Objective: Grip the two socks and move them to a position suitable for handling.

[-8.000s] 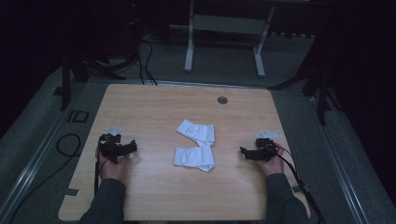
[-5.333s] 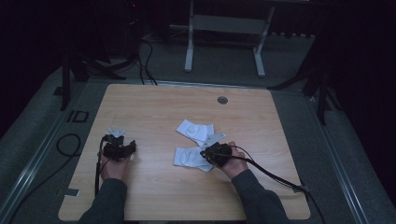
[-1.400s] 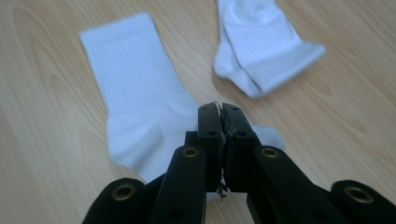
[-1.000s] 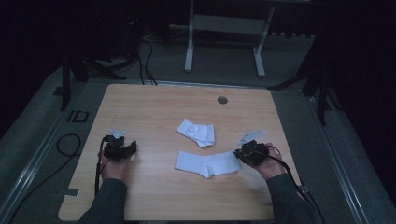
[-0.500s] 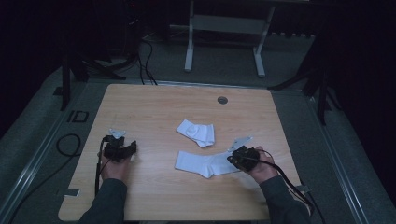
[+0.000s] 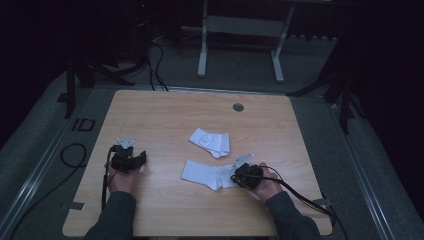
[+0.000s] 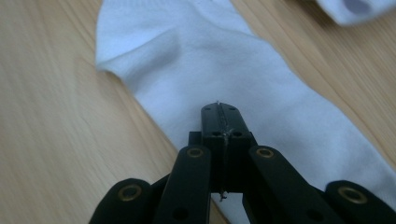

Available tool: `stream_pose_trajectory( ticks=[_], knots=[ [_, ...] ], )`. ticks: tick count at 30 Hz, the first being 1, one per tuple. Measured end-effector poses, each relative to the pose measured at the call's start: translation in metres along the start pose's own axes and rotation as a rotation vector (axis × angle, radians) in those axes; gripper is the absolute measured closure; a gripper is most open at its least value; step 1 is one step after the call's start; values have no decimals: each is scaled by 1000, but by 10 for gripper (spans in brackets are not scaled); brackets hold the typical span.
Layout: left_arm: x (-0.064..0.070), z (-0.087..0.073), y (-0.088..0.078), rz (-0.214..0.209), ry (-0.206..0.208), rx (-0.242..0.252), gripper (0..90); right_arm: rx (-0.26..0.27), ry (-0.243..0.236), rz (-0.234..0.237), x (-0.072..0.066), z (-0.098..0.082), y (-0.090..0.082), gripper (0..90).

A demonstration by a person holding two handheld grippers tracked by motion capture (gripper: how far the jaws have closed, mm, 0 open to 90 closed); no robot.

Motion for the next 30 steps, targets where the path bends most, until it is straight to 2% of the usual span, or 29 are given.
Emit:
stream_pose_trajectory(
  ticks=[6, 10, 12, 15, 18, 23, 25, 27, 30],
  knots=[
    [0, 0, 0, -1, -2, 2, 432, 8, -23, 37, -16, 11, 8, 897],
    [0, 0, 0, -2, 0, 1, 432, 25, -9, 78, -23, 16, 12, 897],
    [0, 0, 0, -1, 0, 1, 432, 25, -21, 70, -26, 18, 13, 897],
    [0, 0, 0, -1, 0, 1, 432, 28, -35, 84, -33, 21, 16, 897],
    [0, 0, 0, -1, 0, 1, 432, 34, -25, 109, -34, 22, 18, 897],
    [0, 0, 0, -3, 0, 1, 431, 20, -71, 92, -42, 29, 20, 896],
    [0, 0, 0, -2, -1, 3, 431, 32, -69, 92, -39, 31, 17, 890],
    [0, 0, 0, -3, 0, 2, 431, 50, -54, 68, -33, 35, 10, 883],
    [0, 0, 0, -2, 0, 2, 431, 103, -33, 44, -21, 45, -3, 886]
  ],
)
Point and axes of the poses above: each handheld gripper's, and its own axes: y roughly forward along the jaws, z roughly out of its top, x roughly to its right, the point moved 1 cm from there along y, roughly forward along the jaws, and after that the axes turned 15 degrees about y, right-handed, at the moved point
